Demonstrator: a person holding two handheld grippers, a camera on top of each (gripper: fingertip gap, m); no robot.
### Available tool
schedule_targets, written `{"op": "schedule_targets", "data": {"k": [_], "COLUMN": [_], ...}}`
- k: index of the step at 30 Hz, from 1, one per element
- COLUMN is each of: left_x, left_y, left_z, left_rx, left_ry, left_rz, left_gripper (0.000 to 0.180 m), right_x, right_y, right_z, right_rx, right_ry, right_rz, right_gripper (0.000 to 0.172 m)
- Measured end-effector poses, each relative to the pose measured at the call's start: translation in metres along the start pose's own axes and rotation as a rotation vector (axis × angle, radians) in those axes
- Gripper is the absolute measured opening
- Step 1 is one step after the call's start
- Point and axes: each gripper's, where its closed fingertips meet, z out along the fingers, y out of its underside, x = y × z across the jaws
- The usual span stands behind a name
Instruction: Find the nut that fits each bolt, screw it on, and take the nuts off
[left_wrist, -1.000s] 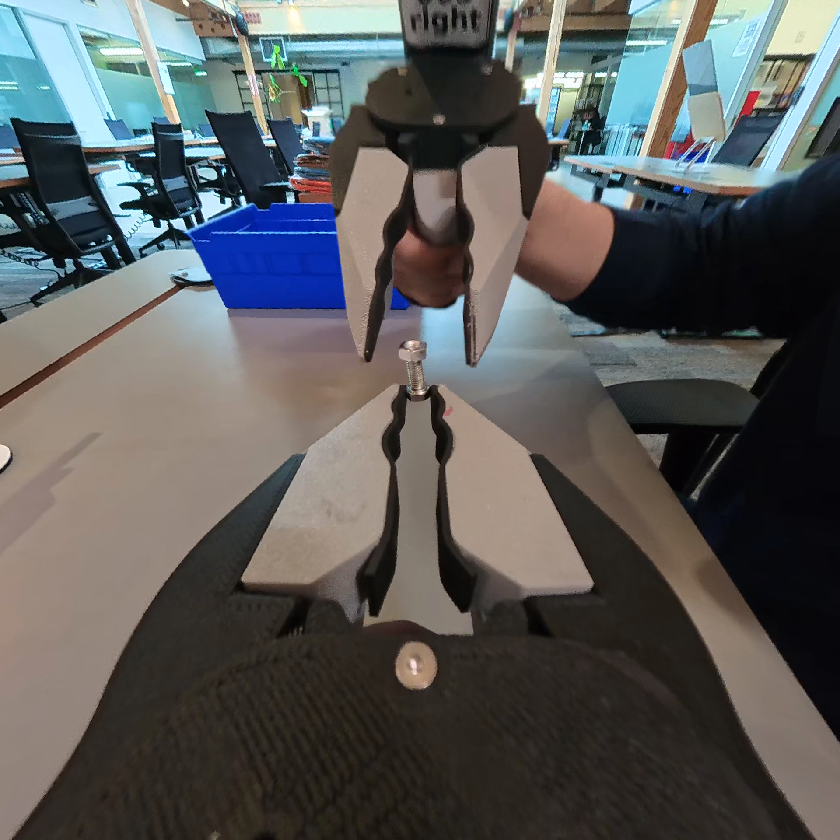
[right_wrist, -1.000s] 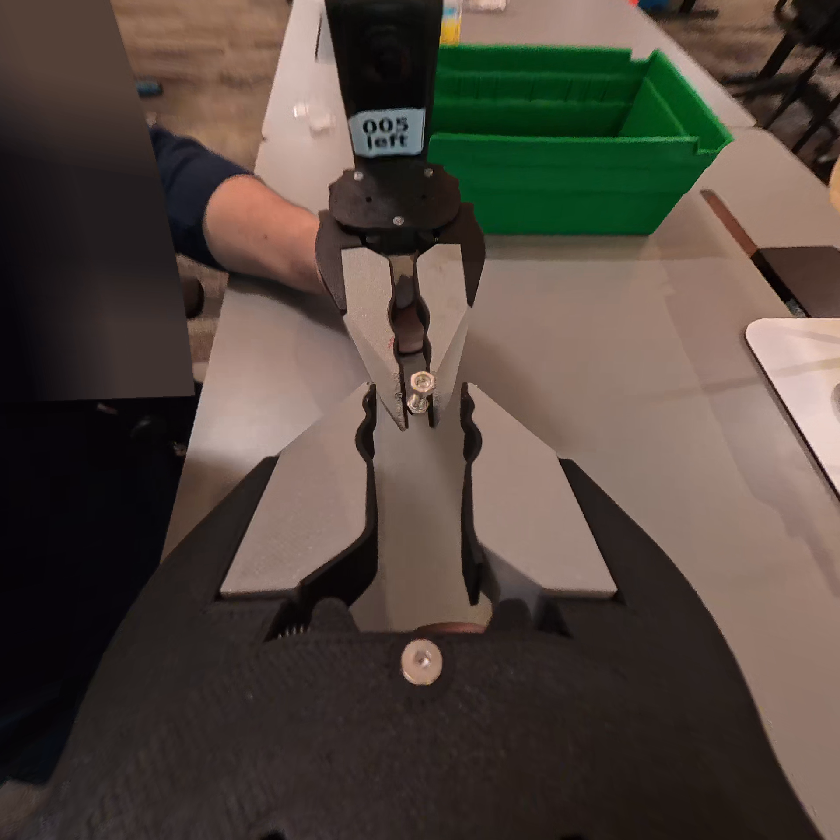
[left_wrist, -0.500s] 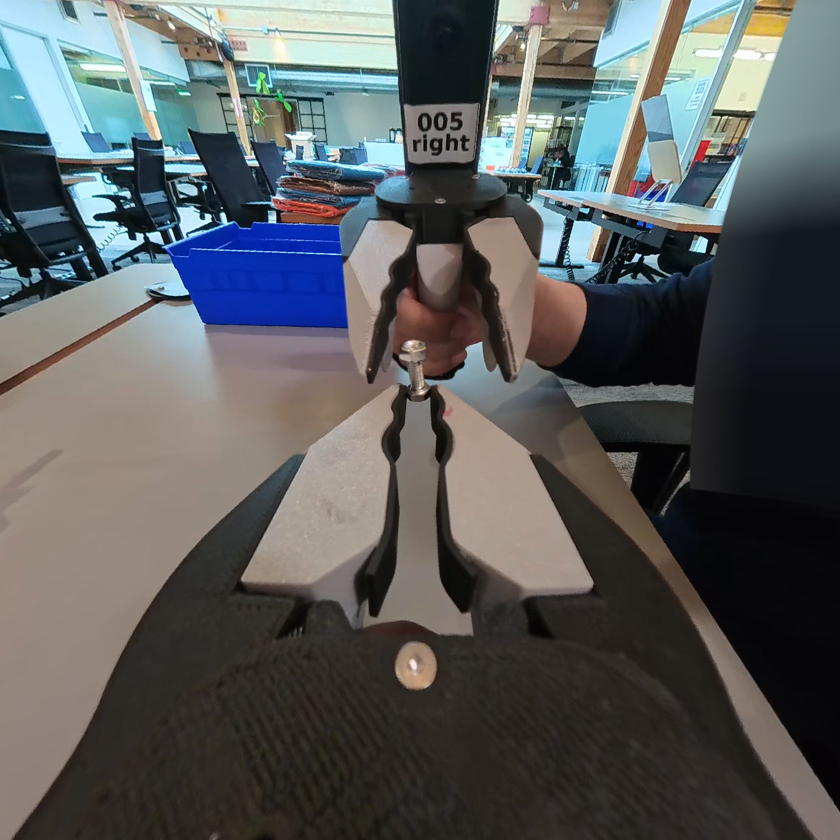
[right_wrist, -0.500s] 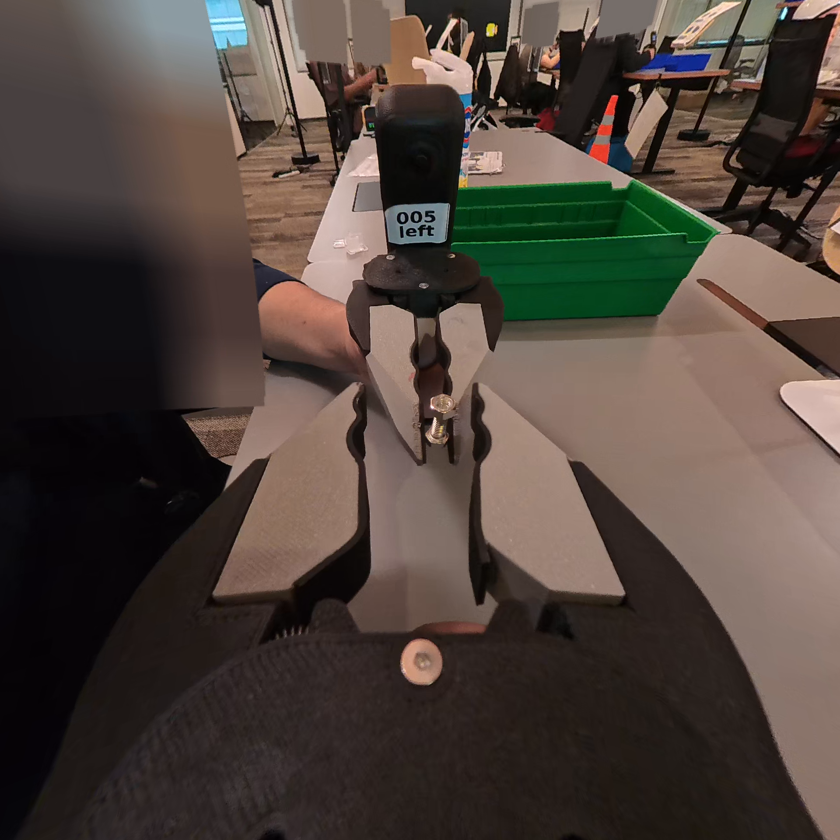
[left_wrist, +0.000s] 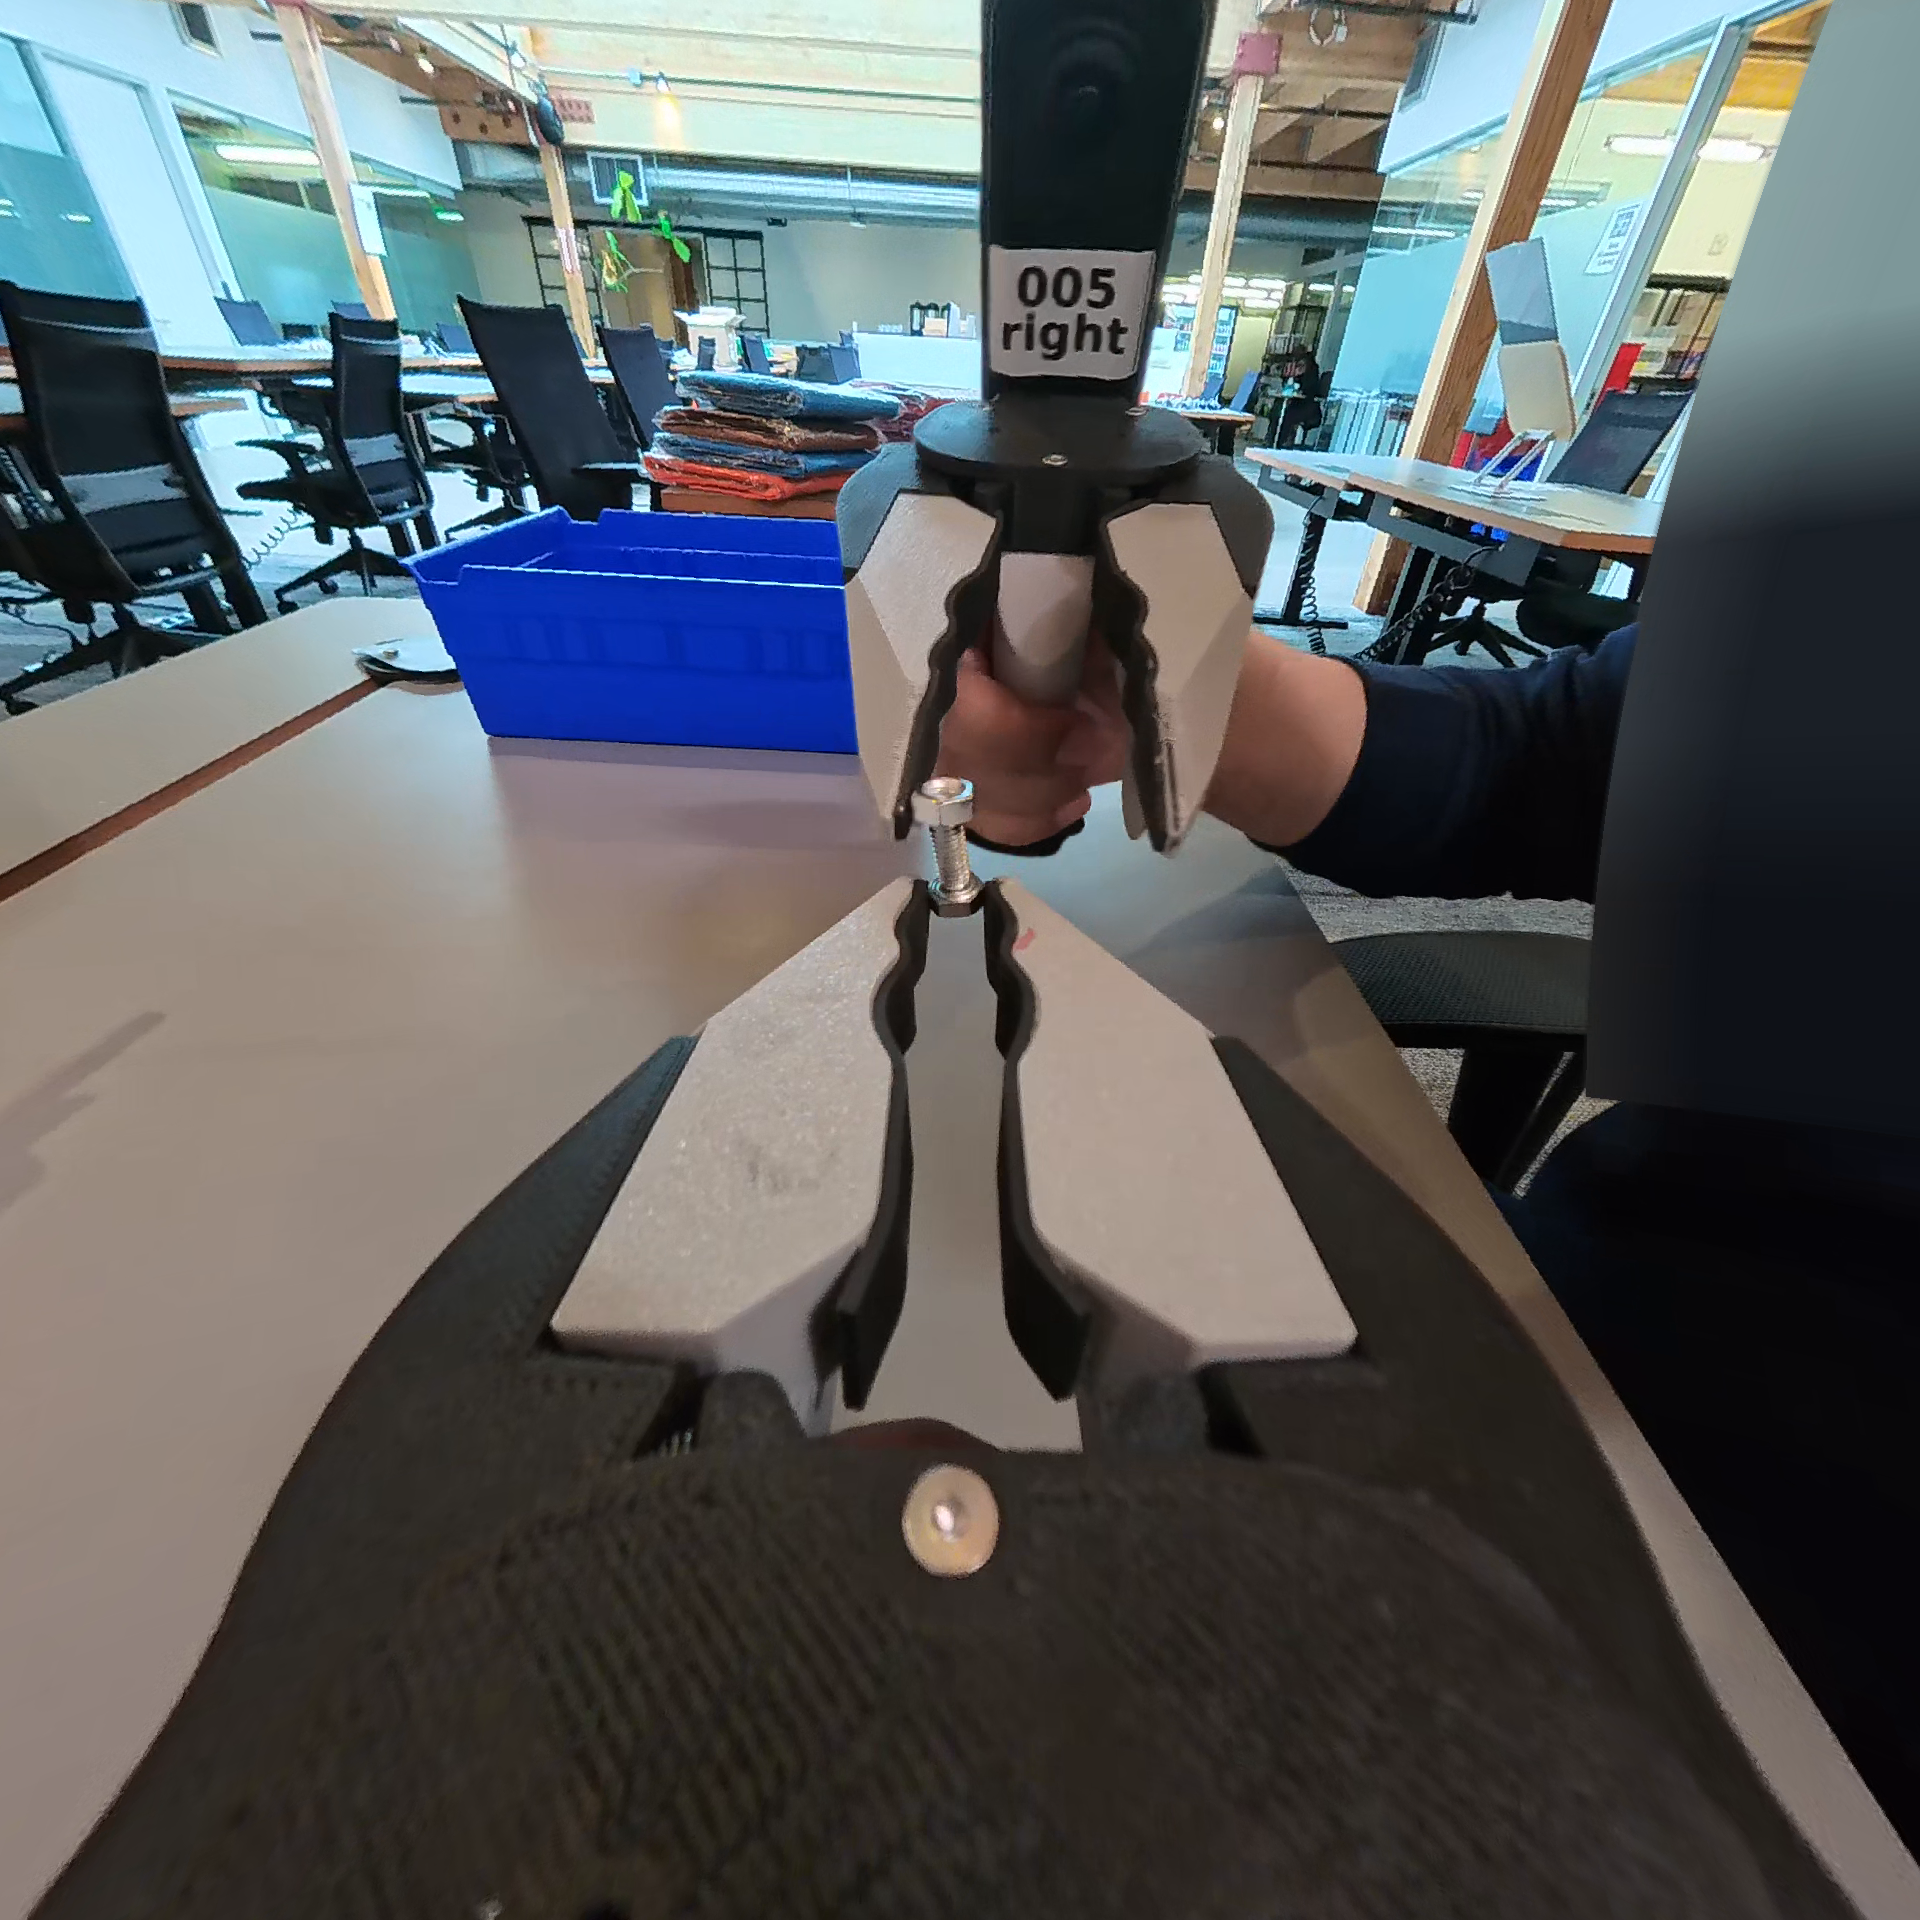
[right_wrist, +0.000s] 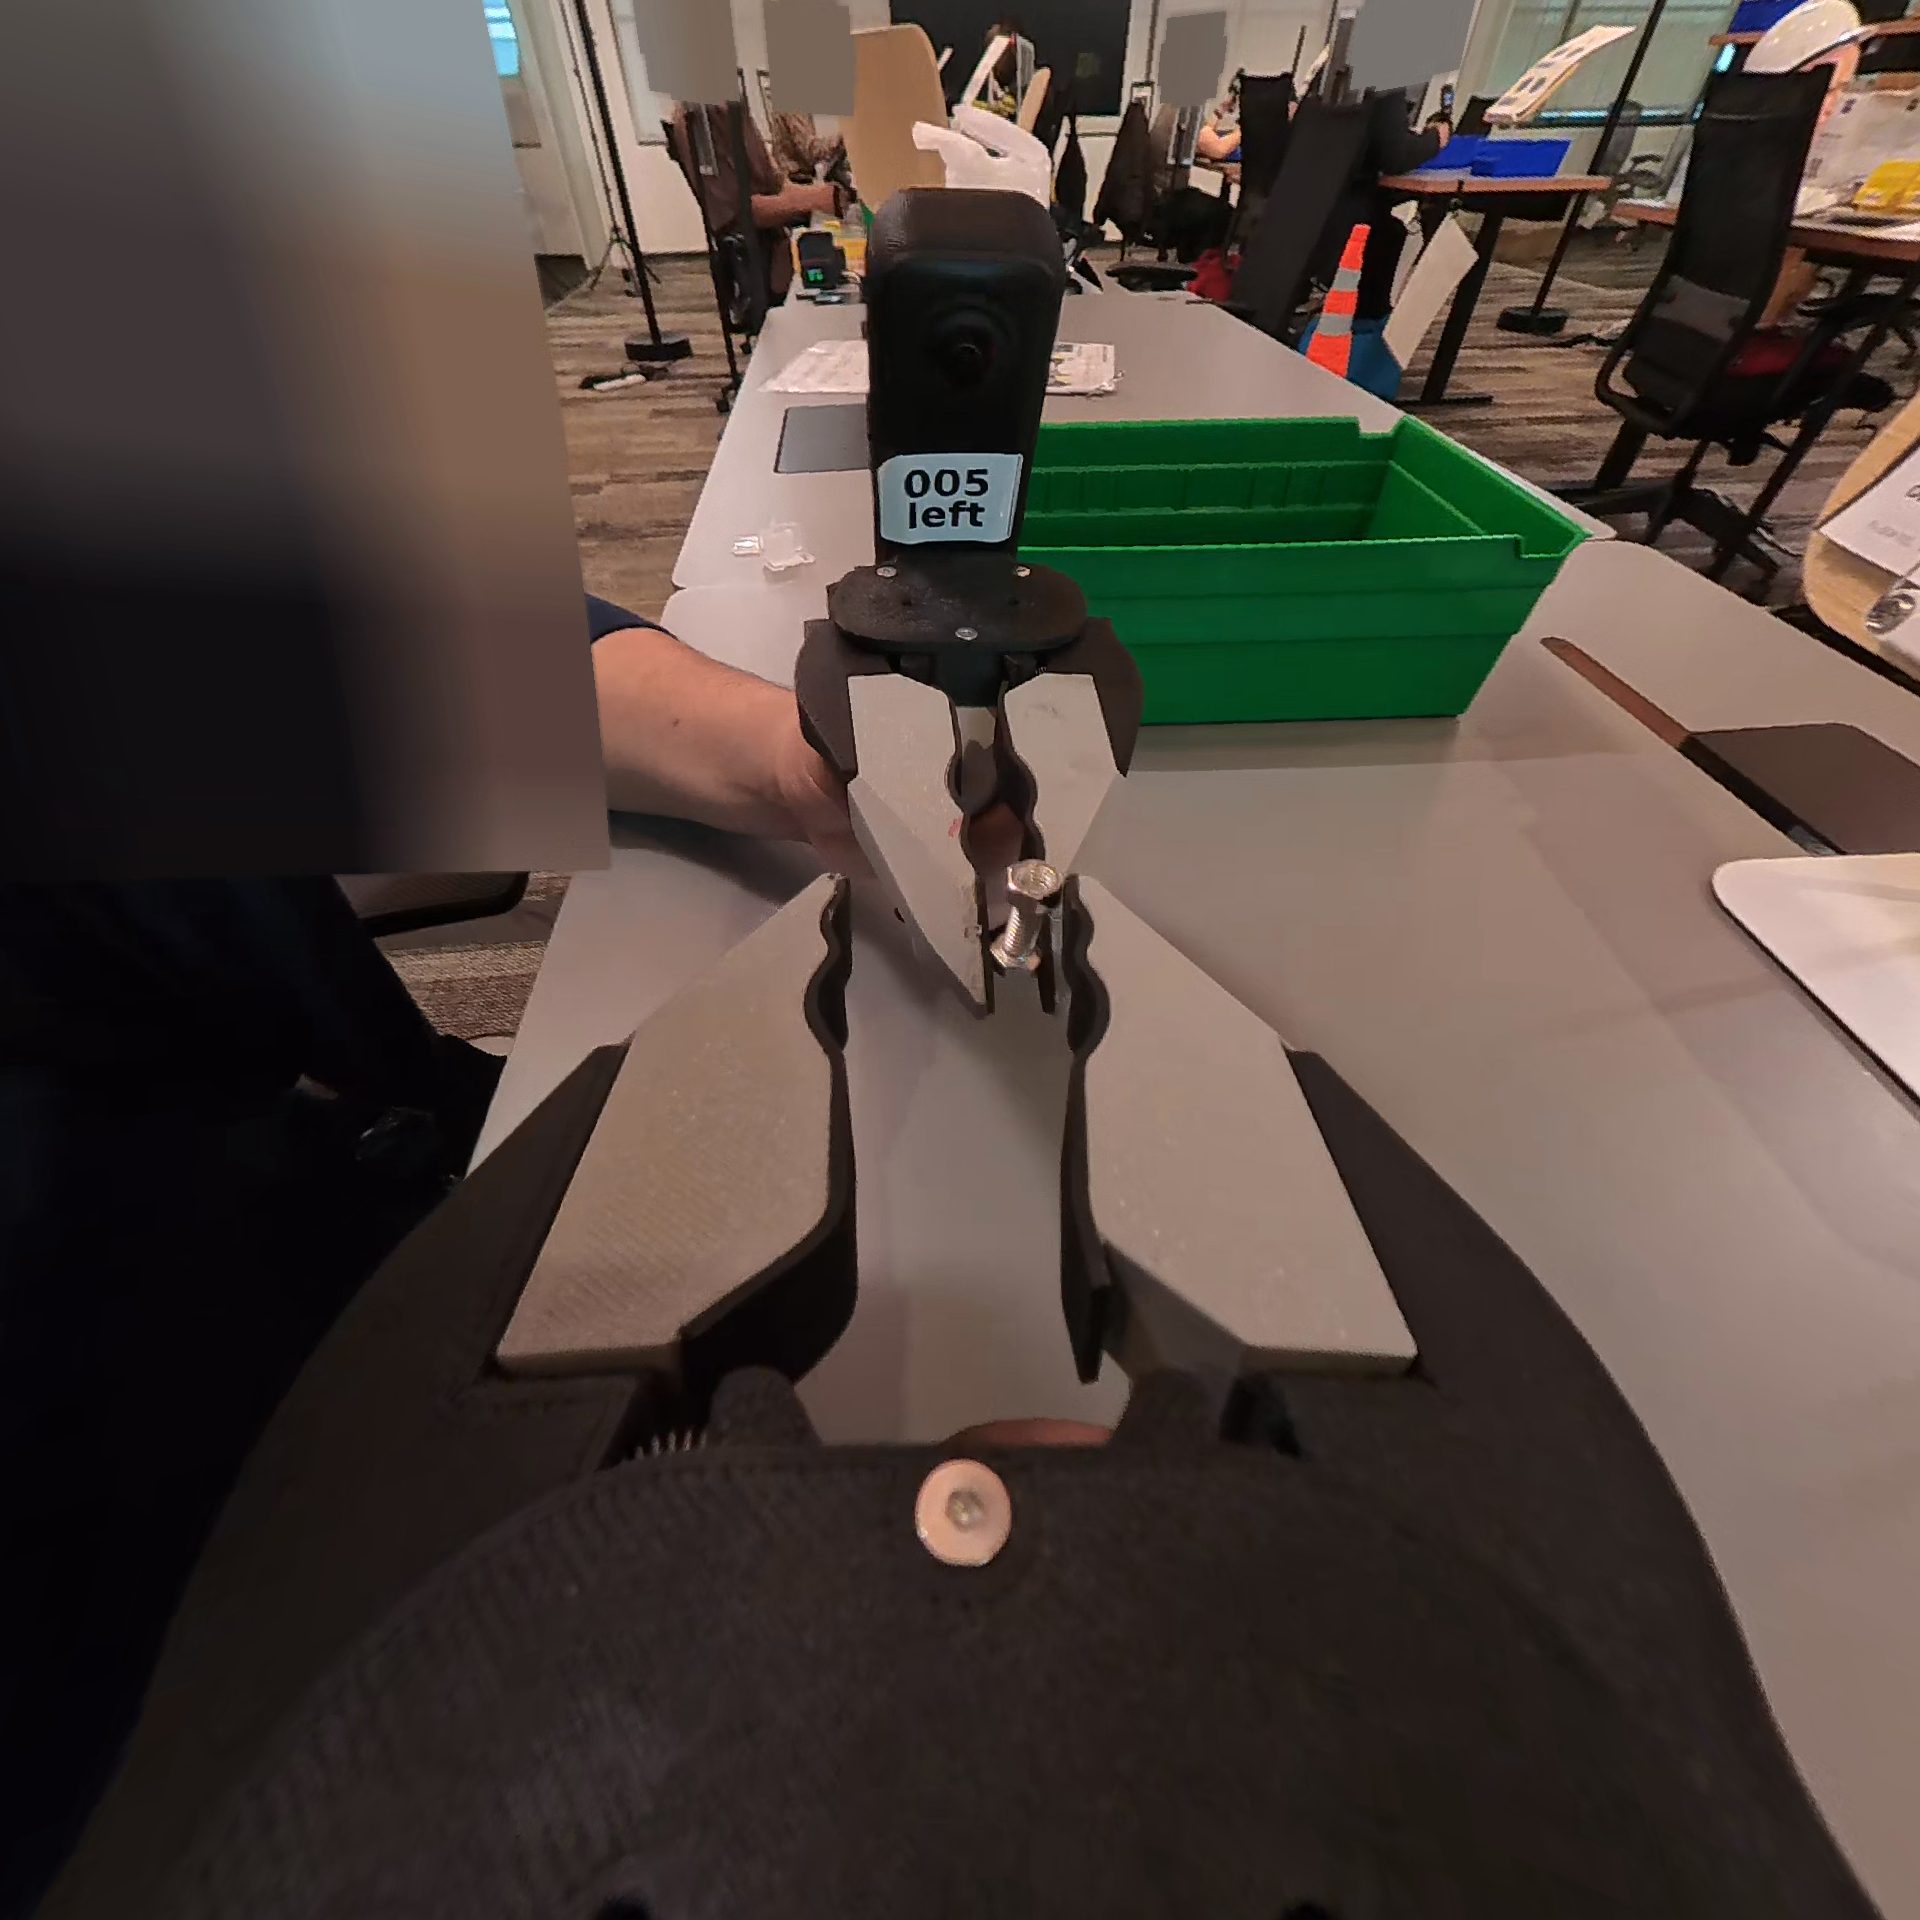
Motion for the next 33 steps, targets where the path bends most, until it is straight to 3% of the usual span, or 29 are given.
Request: {"op": "schedule_targets", "data": {"k": [33], "left_x": [0.008], "left_y": [-0.001], "left_z": [0.003], "left_rx": [0.010], "left_ry": [0.036], "left_rz": [-0.020], "left_gripper": [0.008], "right_x": [-0.005], "right_y": [-0.003], "right_z": [0.015], "right_rx": [0.090], "right_ry": [-0.042], "right_rz": [0.026], "right_gripper": [0.033]}}
